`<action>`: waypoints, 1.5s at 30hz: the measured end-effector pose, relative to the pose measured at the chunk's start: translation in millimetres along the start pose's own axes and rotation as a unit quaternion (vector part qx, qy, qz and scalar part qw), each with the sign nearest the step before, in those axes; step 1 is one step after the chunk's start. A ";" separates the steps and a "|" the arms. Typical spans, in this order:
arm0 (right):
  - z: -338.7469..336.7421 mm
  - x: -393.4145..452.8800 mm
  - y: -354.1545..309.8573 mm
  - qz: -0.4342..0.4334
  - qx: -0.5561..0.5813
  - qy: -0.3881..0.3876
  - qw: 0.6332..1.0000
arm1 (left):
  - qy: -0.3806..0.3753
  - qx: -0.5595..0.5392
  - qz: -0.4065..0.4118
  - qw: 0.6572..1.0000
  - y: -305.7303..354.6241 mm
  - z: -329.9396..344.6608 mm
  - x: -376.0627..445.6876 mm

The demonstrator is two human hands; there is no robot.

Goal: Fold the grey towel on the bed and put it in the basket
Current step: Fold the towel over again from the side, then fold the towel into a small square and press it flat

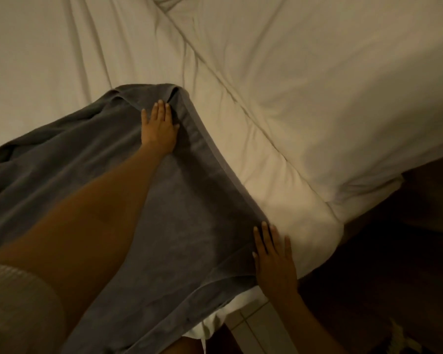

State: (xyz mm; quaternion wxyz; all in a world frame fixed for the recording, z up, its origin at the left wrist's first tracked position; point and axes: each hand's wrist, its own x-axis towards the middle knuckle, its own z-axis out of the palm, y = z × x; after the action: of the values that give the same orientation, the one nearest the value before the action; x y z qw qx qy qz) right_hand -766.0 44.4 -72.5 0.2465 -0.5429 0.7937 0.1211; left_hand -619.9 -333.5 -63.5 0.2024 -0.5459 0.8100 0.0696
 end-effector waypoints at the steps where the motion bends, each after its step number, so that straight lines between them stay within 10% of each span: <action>1: -2.3 -1.0 1.0 -0.001 -0.006 -0.002 1.000 | -0.003 -0.002 0.005 1.000 -2.6 2.4 -8.0; 24: 24.7 -19.6 -32.0 -0.191 -0.125 -0.027 0.973 | -0.121 -0.248 -0.091 0.957 -26.2 175.4 -322.7; 45: 31.3 -44.2 15.7 -0.264 -0.188 0.075 0.943 | -0.113 -0.166 -0.144 0.969 -31.0 239.3 -490.2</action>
State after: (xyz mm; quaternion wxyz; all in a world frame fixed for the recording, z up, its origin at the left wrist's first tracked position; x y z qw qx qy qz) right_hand -759.6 100.3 -77.1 0.1028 -0.7769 0.6009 0.1576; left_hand -373.4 153.8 -79.6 0.2071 -0.6716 0.6718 0.2342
